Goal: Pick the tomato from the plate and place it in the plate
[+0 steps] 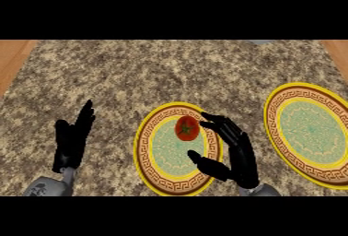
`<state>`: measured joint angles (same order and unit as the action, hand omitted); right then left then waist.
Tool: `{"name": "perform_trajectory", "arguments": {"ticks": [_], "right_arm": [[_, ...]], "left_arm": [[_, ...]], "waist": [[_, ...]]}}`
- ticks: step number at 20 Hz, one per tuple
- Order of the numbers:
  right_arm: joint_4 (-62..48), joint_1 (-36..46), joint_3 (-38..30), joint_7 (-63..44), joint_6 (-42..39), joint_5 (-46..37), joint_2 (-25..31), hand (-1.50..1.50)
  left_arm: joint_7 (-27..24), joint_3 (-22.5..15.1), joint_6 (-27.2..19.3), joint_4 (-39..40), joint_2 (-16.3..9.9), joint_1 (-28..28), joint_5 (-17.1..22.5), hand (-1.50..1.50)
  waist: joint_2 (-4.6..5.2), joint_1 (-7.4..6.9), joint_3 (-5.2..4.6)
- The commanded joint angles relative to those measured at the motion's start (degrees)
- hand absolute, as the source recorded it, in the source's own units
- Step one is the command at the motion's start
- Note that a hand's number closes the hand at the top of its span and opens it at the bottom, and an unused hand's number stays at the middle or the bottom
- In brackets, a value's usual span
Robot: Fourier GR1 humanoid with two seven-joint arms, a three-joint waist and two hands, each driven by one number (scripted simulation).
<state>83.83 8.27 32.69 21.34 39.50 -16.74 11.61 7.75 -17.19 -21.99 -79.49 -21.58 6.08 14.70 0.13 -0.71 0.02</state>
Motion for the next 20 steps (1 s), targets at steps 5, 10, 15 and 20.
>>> {"name": "perform_trajectory", "arguments": {"ticks": [5,10,15,20], "right_arm": [[-3.84,4.45,3.53,-22.12,0.47,-24.93,4.4,-1.5],[1.16,9.68,5.8,-42.12,-14.65,-36.91,3.25,-1.5],[2.94,14.71,8.58,-56.0,-33.3,-38.53,-1.48,-1.5],[2.03,15.03,7.65,-60.87,-42.0,-36.31,-4.62,-1.5]], "left_arm": [[-1.03,-0.47,-0.84,-0.99,1.13,-3.71,-1.17,0.0],[1.45,-0.13,-2.39,-0.01,2.41,-0.33,-1.98,0.0],[0.45,-1.06,-1.54,-1.62,2.13,-2.51,-2.86,0.0],[5.19,0.2,-1.1,-6.98,0.7,-2.77,-2.63,0.0]], "waist": [[-0.65,0.92,-0.26],[-0.78,1.9,-0.3],[-0.55,0.75,-0.19],[-0.25,0.34,-0.02]]}}
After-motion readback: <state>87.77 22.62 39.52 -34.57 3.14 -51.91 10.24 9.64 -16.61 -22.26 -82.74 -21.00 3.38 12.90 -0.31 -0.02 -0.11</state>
